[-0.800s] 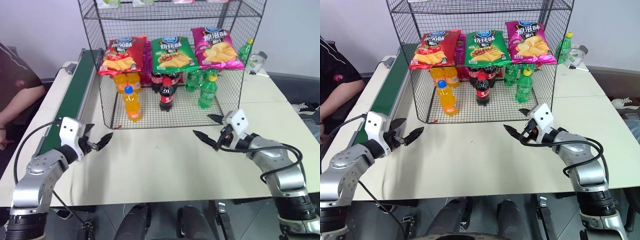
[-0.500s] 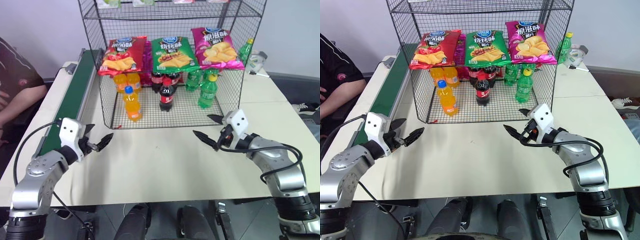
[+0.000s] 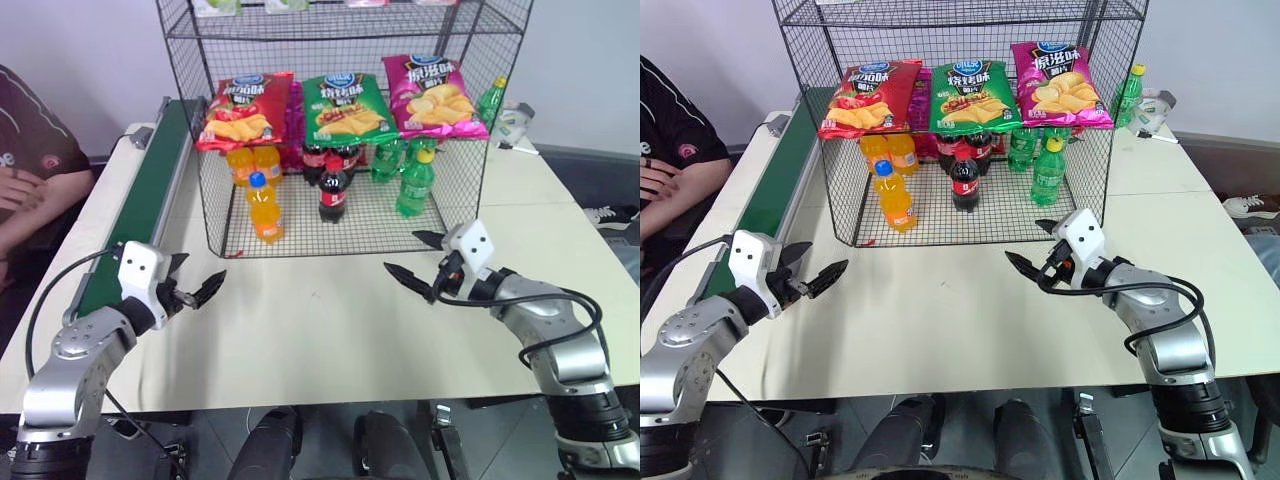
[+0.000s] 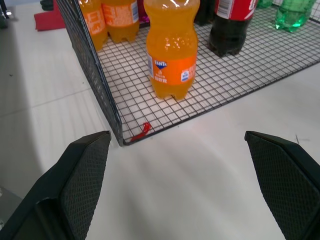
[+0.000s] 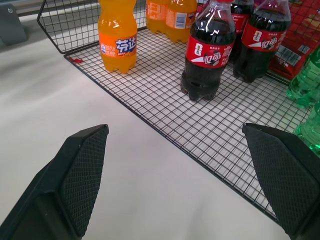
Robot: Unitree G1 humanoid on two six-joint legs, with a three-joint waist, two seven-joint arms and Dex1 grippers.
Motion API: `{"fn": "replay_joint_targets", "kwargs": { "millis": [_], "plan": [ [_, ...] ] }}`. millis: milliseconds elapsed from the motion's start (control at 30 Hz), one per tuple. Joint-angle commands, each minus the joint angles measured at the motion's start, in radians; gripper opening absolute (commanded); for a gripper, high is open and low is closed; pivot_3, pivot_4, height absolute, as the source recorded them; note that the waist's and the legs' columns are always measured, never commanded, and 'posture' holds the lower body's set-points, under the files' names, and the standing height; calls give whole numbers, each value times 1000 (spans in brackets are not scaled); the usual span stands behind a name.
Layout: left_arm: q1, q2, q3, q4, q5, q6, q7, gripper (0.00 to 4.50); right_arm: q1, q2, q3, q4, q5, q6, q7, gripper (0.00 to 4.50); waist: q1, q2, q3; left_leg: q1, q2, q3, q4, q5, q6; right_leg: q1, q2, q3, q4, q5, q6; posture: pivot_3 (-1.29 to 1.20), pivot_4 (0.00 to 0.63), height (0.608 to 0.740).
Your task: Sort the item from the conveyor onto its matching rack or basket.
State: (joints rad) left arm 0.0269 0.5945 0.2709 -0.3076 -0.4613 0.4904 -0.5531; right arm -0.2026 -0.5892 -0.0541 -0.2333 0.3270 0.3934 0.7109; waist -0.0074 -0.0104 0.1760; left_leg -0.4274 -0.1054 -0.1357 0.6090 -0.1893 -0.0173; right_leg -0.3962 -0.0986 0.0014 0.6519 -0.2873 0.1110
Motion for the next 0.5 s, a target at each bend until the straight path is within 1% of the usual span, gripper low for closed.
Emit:
{"fn": "replay_joint_targets", "kwargs": {
  "millis": [33, 333, 500],
  "plan": [
    [1, 10, 37, -41, 0, -12, 6, 4485, 0, 2, -9, -42, 5, -16, -2, 4500, 0, 0, 0, 0, 0, 0, 0, 0, 0, 0, 0, 0, 0, 0, 0, 0, 150, 740],
    [-16, 5, 26, -37, 3, -12, 20, 4485, -6, 11, -3, -41, 4, -15, -9, 4500, 0, 0, 0, 0, 0, 0, 0, 0, 0, 0, 0, 0, 0, 0, 0, 0, 150, 740],
    [-37, -9, 41, -11, 20, -30, 62, 4485, -11, 23, 7, -41, -1, -16, -19, 4500, 0, 0, 0, 0, 0, 0, 0, 0, 0, 0, 0, 0, -1, 0, 0, 0, 150, 740]
  ]
}}
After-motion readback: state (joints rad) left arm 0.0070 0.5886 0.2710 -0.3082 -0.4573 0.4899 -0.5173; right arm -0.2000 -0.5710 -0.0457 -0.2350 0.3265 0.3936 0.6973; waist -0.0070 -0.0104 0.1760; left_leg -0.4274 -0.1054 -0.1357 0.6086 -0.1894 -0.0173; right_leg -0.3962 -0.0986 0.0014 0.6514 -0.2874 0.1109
